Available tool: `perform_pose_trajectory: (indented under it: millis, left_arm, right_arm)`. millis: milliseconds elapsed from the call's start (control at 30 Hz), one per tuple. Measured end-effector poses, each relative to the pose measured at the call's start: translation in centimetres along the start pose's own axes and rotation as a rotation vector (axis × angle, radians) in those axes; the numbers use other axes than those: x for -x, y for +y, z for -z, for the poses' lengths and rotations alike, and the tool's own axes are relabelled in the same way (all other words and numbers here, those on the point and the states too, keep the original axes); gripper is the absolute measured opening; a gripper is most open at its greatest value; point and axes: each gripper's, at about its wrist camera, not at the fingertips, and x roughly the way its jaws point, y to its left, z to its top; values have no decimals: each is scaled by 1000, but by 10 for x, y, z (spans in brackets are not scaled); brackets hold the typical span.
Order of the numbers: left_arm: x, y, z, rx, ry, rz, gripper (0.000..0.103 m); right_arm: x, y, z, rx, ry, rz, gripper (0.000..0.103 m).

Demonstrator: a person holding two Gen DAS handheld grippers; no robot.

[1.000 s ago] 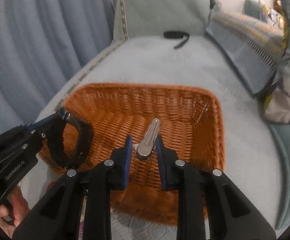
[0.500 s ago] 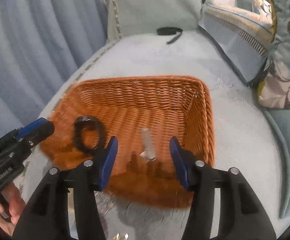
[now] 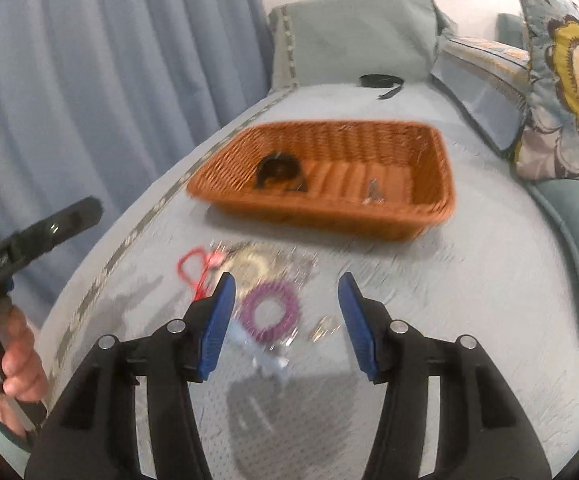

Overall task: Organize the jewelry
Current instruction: 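Grasp the red cord with the left gripper while the right gripper grasps the clear hair pick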

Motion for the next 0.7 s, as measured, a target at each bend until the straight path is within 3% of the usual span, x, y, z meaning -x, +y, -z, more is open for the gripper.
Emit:
perform_pose_trajectory:
  millis: [267, 400, 533, 667, 700]
  left_arm:
    - [-44, 17, 24, -2, 155, -15, 39]
    - [-69, 22, 34, 40, 233, 15, 39]
    - [-90, 10, 41, -17, 271, -30, 39]
    - [-106, -3, 46, -86, 273, -120, 38]
    - [-107, -6, 46, -107, 270, -141, 34]
  right_arm:
    - [-22, 15, 23, 80, 50, -30, 49]
    - [-29, 21, 27, 101, 75, -50, 47]
    - [-38, 27, 33, 147, 122, 2, 44]
    - [-43, 25, 35, 136, 152, -8, 44]
    - [-45, 25, 36, 131, 156, -19, 42]
